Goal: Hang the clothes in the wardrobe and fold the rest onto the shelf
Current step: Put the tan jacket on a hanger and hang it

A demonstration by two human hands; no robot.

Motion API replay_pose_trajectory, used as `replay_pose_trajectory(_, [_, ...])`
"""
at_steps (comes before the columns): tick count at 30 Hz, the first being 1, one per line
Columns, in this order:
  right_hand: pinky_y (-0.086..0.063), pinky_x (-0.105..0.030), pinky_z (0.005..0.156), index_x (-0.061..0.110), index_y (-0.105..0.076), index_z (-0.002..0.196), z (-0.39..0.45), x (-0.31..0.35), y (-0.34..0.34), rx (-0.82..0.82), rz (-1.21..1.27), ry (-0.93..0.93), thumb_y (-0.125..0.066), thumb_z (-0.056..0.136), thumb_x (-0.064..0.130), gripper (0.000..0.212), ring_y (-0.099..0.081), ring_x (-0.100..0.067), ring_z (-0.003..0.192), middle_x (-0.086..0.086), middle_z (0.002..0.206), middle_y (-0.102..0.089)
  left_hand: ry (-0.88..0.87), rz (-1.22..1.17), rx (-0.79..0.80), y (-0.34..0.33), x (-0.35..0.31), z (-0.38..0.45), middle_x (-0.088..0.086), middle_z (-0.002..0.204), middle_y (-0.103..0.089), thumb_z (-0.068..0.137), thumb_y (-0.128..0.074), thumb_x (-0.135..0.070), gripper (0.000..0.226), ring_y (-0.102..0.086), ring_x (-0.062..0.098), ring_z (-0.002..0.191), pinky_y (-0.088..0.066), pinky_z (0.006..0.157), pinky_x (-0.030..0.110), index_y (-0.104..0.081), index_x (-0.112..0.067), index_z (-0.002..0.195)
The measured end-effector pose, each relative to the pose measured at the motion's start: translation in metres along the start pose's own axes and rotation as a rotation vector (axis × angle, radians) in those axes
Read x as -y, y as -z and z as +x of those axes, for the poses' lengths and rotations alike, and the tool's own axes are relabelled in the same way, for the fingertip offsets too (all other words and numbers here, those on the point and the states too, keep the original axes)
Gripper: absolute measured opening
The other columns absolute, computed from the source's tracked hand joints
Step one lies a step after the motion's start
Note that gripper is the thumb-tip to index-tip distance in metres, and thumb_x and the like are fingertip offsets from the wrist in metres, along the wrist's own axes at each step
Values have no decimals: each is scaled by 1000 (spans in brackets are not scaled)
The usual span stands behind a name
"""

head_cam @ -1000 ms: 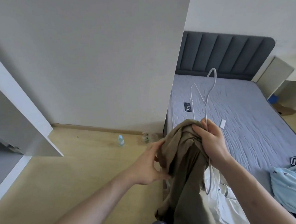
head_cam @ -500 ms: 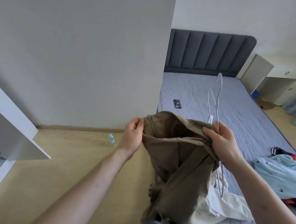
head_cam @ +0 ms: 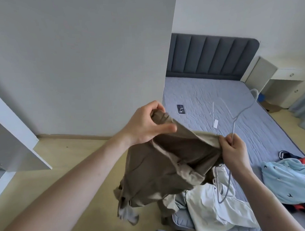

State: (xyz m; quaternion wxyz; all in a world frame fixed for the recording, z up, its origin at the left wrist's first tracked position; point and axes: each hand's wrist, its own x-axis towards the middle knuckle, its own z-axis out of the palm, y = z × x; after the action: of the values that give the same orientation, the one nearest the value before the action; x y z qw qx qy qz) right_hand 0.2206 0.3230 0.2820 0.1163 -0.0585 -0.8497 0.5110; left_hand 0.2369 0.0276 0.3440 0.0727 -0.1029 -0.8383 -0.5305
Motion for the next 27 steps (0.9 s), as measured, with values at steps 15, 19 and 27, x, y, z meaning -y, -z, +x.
replay_pose_trajectory(15, [-29,-28,61,25,-28,70,16,28,-3,4,176,150,-58,100,13,44,-29,-3,59,5,68,-30,525,595,-74,5,130,-32,1,93,-60,84,-55,-6,22,-61,30,90,-49,72,35,-66,-26,86])
replay_pose_trajectory(19, [-29,-33,59,22,-32,71,25,10,8,-50,81,118,-57,100,17,39,-29,-4,56,2,67,-32,725,234,-169,4,137,-30,9,94,-69,96,-52,-9,20,-64,33,99,-44,72,33,-70,-14,90])
replay_pose_trajectory(27, [-41,-38,61,17,-46,77,24,-40,18,-51,-89,-93,-62,98,26,28,-50,-23,68,-1,72,-52,782,-551,-224,-10,41,23,15,88,-71,102,-42,-10,27,-69,25,75,-58,71,35,-65,-8,88])
